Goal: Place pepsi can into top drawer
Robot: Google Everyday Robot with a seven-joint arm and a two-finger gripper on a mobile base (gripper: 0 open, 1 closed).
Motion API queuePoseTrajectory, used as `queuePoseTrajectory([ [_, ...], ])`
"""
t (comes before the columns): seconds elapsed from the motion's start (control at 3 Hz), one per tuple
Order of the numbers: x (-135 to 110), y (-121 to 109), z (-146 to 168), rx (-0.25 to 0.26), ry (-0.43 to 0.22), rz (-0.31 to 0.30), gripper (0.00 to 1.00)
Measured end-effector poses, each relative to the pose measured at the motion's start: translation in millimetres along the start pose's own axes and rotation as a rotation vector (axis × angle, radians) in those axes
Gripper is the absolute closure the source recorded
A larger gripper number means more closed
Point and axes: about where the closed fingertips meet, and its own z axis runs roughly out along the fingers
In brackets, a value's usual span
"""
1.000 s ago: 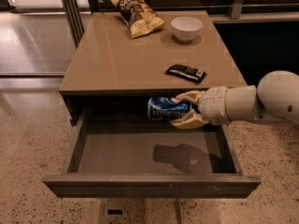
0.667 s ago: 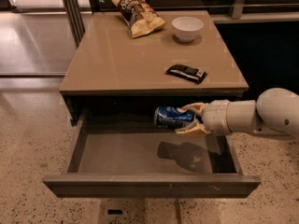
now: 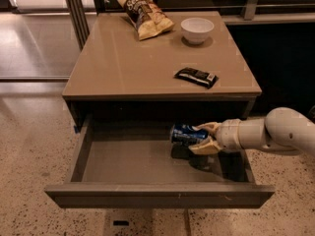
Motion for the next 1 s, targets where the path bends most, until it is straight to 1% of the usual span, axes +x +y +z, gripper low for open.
queuePoseTrajectory([
  [0.33, 5.2, 0.1, 2.0, -0.004, 0.001, 0.009, 0.83],
  [1.0, 5.2, 0.1, 2.0, -0.004, 0.001, 0.009, 0.36],
])
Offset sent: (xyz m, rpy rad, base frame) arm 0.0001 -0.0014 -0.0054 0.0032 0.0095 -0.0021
